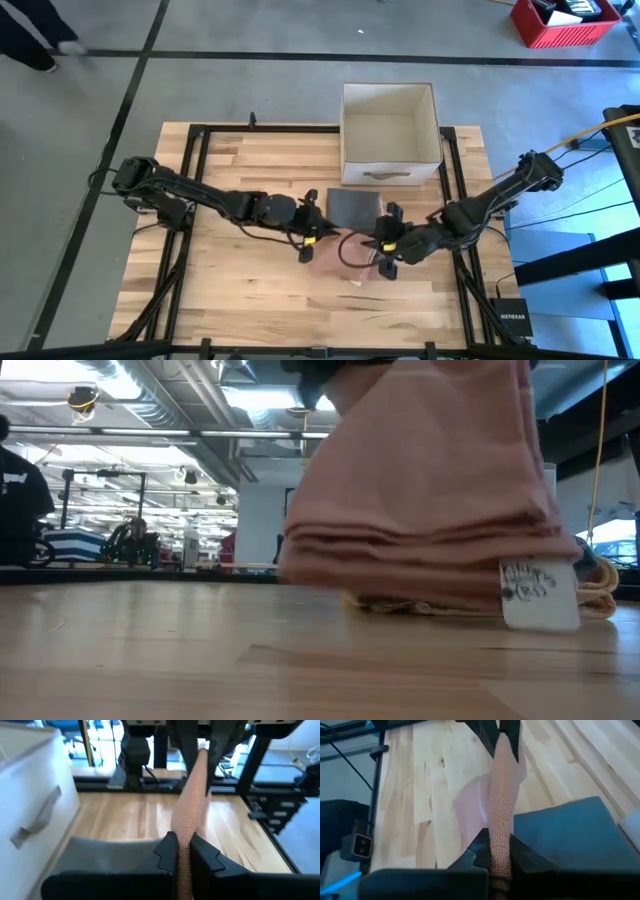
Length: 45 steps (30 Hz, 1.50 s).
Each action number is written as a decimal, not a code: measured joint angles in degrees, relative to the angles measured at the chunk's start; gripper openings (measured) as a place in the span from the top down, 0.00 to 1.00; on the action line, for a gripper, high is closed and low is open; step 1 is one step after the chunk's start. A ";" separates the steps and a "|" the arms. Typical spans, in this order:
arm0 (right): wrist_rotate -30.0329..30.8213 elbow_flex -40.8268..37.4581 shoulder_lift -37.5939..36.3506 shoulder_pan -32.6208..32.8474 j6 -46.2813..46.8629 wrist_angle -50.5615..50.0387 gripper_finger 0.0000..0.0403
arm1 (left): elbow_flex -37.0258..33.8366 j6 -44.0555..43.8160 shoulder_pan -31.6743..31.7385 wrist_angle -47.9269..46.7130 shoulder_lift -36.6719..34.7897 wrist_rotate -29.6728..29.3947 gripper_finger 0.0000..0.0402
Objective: Fold towel
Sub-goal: Stack the brown towel on top of the gray towel on the table
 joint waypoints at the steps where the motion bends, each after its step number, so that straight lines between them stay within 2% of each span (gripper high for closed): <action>1: -0.15 0.00 -0.86 0.00 0.92 -0.64 0.95 | 0.56 0.54 0.38 0.55 0.36 0.08 0.96; 5: -1.32 0.00 -3.22 -1.01 3.31 -5.94 0.95 | 2.89 4.29 1.63 2.95 2.32 0.28 0.96; 9: -6.03 0.00 -5.38 -3.78 5.60 -9.93 0.95 | 5.68 3.91 3.13 3.30 5.66 0.07 0.96; 13: -10.91 0.15 -7.51 -3.30 4.52 -9.65 0.95 | 8.12 3.10 2.41 0.69 7.57 2.81 0.96; 22: -7.17 -3.08 -5.48 0.48 4.39 -7.67 0.95 | 9.31 6.47 -1.29 -6.66 6.36 2.76 0.96; 28: -0.40 -6.71 -4.18 0.48 2.45 -6.92 0.95 | 9.27 6.22 0.64 -10.13 7.57 2.83 0.96; 33: 0.11 -6.64 -4.20 0.50 1.16 -6.78 0.95 | 9.28 7.00 1.61 -10.59 7.52 3.26 0.95; 36: -0.33 -6.67 -4.09 0.54 1.16 -8.06 0.95 | 9.18 7.66 1.70 -11.83 7.14 3.31 0.91; 45: -0.84 -6.85 -4.07 0.61 1.10 -8.78 0.95 | 8.99 6.64 2.85 -17.13 6.91 3.34 0.66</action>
